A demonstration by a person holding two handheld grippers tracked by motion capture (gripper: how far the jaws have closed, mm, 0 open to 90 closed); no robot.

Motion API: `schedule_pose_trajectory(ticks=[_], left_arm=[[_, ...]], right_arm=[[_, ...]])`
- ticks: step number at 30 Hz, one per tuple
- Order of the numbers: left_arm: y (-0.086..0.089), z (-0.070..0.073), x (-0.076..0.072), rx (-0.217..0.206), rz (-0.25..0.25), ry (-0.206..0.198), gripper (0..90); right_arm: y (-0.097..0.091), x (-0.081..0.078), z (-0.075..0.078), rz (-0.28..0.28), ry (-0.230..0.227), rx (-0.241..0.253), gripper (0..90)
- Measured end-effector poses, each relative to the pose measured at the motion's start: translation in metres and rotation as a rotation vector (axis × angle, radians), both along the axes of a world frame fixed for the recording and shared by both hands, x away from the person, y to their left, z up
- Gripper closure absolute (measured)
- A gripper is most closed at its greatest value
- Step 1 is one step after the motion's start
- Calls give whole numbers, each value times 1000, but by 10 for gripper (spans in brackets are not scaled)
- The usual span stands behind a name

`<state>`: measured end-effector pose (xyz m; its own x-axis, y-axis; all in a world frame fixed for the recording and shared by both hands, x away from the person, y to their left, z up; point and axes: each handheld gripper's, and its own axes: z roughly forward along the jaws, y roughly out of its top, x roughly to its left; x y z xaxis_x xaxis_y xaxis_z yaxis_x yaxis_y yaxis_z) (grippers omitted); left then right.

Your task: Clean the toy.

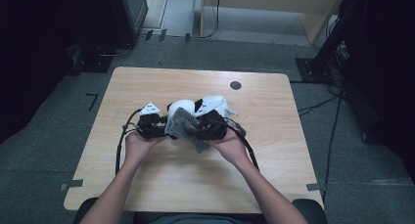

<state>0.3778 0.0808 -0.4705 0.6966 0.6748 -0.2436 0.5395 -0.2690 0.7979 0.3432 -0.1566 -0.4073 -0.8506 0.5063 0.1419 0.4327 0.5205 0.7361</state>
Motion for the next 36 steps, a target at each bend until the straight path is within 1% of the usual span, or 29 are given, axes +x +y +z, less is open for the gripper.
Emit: schedule_pose_trajectory(ticks=[2, 3, 4, 8, 10, 11, 12, 16, 20, 24, 29, 36], left_arm=[[0, 0, 0, 1, 1, -1, 428], [0, 0, -1, 3, 1, 0, 432], [-1, 0, -1, 5, 1, -2, 436], [-1, 0, -1, 20, 0, -8, 453], [-1, 0, -2, 32, 1, -14, 465], [-1, 0, -2, 27, 1, -12, 470], [-1, 0, -2, 24, 2, -10, 473], [-1, 0, -1, 17, 4, -5, 481], [0, 0, -1, 10, 5, -3, 481], [0, 0, -1, 10, 6, -3, 482], [0, 0, -1, 8, 7, -1, 482], [0, 0, 0, 5, 6, 0, 483]], right_arm=[[7, 0, -8, 10, 7, -16, 778], [9, 0, -10, 10, 5, -28, 777], [12, 1, -14, 9, -6, -43, 777], [13, 6, -27, -8, -9, -81, 773], [10, 9, -31, -11, 4, -71, 773], [8, 10, -32, -13, 2, -71, 773], [5, 10, -32, -17, 3, -68, 772], [-2, 9, -28, -30, -8, -83, 770], [-16, 7, -24, -49, -16, -78, 771], [-34, 4, -20, -75, -7, -74, 772], [-55, -1, -15, -104, -16, -71, 771], [-82, -4, -12, -146, -25, -67, 770]])
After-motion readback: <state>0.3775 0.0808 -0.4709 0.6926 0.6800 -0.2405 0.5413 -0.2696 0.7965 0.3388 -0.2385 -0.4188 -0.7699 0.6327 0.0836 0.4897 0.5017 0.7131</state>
